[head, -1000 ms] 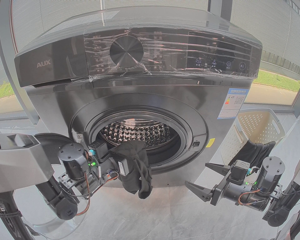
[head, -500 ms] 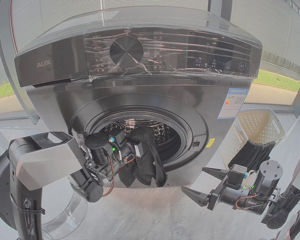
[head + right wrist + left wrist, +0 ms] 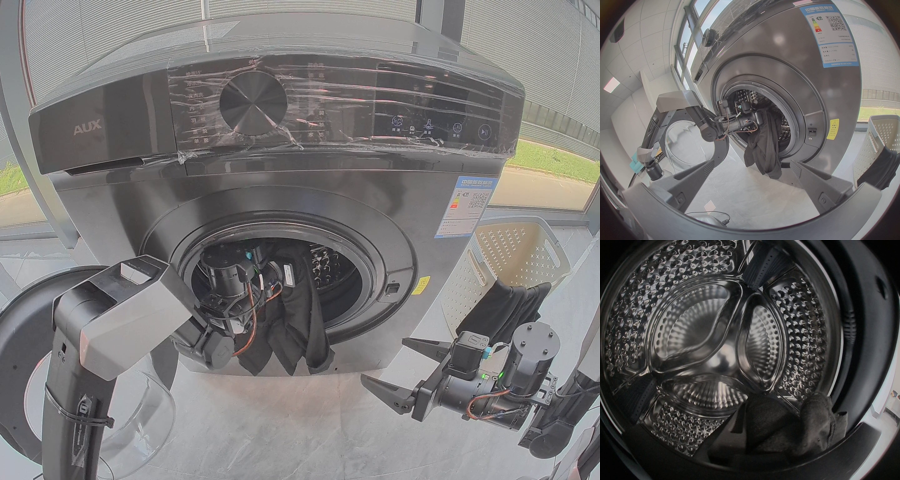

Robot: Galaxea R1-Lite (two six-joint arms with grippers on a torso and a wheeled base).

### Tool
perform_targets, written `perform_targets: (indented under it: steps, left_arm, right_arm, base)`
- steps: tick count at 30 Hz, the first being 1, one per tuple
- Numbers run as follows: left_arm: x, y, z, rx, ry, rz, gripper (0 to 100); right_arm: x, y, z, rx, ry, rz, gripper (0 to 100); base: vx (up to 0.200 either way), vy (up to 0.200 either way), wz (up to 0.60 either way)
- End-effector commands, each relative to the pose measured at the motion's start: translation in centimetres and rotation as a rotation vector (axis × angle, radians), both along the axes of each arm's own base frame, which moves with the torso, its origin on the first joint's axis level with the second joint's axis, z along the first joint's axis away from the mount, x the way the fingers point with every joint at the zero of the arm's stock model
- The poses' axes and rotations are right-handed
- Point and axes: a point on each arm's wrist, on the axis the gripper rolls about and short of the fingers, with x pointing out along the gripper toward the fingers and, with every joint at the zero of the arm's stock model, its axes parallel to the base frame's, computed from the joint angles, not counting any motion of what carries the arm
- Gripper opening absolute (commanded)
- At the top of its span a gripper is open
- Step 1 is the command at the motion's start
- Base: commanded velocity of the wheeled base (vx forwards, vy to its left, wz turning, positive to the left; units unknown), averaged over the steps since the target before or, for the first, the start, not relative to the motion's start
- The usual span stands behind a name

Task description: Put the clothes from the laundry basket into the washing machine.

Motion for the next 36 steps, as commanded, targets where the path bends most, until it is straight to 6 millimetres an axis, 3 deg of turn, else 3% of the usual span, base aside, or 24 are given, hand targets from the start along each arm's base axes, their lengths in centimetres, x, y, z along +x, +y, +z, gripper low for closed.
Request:
perform_targets:
  steps: [1, 8, 15, 25, 26, 31, 36]
  left_arm:
    - [3.0, -0.9, -1.0, 0.002, -0.004, 0.048, 0]
    - [4.6, -1.0, -1.3, 0.02, -0.005, 0.065, 0]
    - [6.3, -1.5, -0.2, 0.002, -0.036, 0.093, 0]
    - [6.6, -1.4, -0.3, -0.007, -0.025, 0.107, 0]
    - [6.5, -1.3, -0.3, -0.007, -0.025, 0.107, 100]
    - [5.7, -1.0, 0.7, -0.015, 0.008, 0.106, 100]
    - [2.2, -0.1, 1.6, 0.085, 0.192, 0.069, 100]
  right_arm:
    - [0.2, -0.1, -0.2, -0.005, 0.006, -0.008, 100]
    - [1.0, -0.4, -0.4, -0.011, 0.007, -0.08, 100]
    - [1.1, -0.2, -0.5, -0.008, 0.012, -0.085, 100]
    - [1.1, -0.3, -0.5, -0.008, 0.01, -0.085, 100]
    - [1.1, -0.3, -0.5, -0.008, 0.01, -0.085, 100]
    - [1.1, -0.2, -0.4, -0.006, 0.008, -0.084, 100]
    - [1.1, -0.2, -0.5, -0.007, 0.009, -0.082, 100]
  base:
    - [0.0, 0.0, 0.0]
    - [0.0, 0.0, 0.0]
    - [0.0, 0.0, 0.0]
    - [0.0, 0.0, 0.0]
    - [0.0, 0.0, 0.0]
    - [0.0, 0.0, 0.0]
    - [0.0, 0.0, 0.0]
